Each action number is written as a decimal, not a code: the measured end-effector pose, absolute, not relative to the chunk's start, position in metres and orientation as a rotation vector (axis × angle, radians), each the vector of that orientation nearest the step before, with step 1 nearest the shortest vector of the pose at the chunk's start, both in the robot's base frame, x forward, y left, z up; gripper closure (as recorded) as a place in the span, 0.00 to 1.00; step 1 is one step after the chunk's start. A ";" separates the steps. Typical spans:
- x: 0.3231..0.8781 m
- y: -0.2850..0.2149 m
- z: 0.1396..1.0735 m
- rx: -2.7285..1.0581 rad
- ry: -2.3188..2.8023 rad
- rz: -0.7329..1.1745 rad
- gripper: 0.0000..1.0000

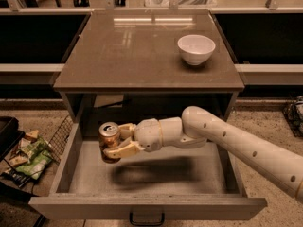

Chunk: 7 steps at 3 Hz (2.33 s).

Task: Place orange can into top drawer

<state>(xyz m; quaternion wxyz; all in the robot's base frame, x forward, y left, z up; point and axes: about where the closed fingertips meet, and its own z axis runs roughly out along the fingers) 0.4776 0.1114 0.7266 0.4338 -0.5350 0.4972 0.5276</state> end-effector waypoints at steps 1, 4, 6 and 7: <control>0.471 0.120 0.703 -1.331 1.171 1.321 1.00; 0.467 0.125 0.688 -1.366 1.122 1.288 0.62; 0.464 0.128 0.688 -1.371 1.117 1.294 0.16; 0.463 0.130 0.689 -1.373 1.114 1.297 0.00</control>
Offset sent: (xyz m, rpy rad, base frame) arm -0.0088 0.0079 -0.0568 0.0457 -0.1423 0.0237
